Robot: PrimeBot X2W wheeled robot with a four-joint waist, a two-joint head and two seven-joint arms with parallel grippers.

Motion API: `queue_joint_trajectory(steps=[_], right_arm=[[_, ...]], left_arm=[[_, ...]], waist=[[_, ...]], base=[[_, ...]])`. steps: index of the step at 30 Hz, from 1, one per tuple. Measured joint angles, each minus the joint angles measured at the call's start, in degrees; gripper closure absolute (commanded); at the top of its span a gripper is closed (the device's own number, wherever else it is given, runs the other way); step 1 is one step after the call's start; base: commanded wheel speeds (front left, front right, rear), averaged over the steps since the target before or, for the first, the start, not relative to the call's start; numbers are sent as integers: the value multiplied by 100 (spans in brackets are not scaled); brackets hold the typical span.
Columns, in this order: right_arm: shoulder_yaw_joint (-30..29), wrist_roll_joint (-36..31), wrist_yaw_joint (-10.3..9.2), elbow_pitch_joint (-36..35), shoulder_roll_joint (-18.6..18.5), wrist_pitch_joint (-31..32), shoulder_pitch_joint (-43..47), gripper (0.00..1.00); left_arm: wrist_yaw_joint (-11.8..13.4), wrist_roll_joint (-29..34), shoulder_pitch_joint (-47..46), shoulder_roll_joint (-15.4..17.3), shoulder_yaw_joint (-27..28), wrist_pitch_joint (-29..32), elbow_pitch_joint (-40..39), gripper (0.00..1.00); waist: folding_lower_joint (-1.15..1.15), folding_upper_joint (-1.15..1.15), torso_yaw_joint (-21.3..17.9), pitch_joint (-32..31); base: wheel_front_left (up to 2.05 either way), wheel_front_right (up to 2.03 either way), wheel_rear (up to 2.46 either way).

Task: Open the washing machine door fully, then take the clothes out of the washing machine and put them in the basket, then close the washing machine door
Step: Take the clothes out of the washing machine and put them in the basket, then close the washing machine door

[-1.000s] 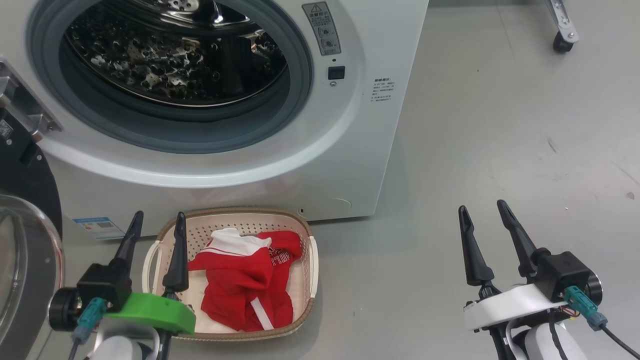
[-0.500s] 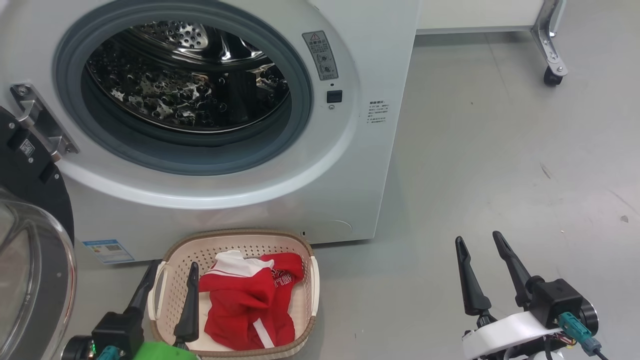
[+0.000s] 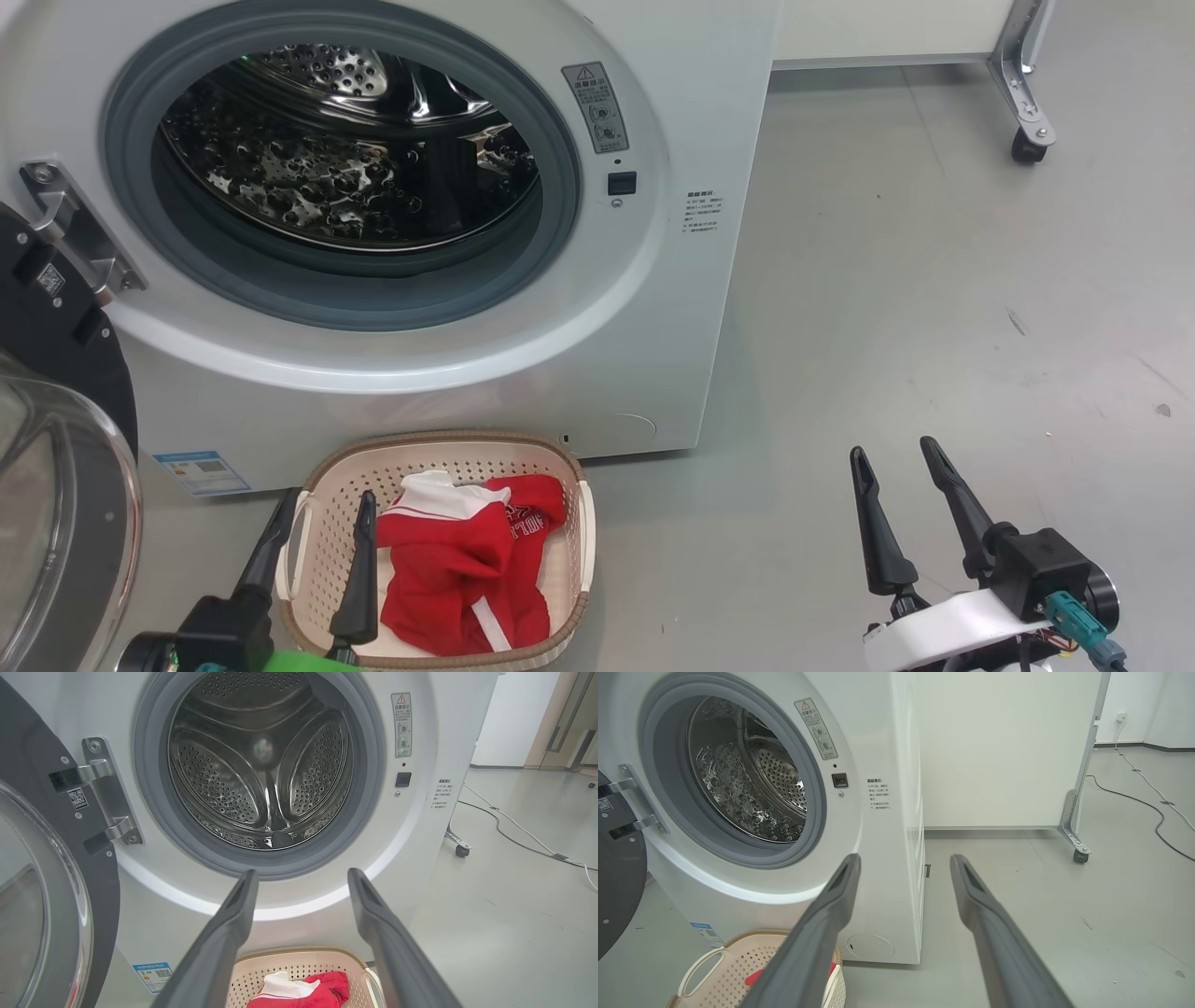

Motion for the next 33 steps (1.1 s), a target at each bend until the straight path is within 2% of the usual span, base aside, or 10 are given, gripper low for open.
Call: queue_joint_trajectory(steps=[21, 33], right_arm=[[-1, -18, 0, -80, 16, 0, 53, 0], [-27, -18, 1, -93, 19, 0, 54, 0]], left_arm=[[179, 107, 237, 1, -119, 178, -434, 0], [233, 131, 303, 3, -166, 234, -630, 0]], waist=[[0, 0, -24, 19], [0, 0, -35, 24]], base=[[-2, 2, 0], [-40, 40, 0]])
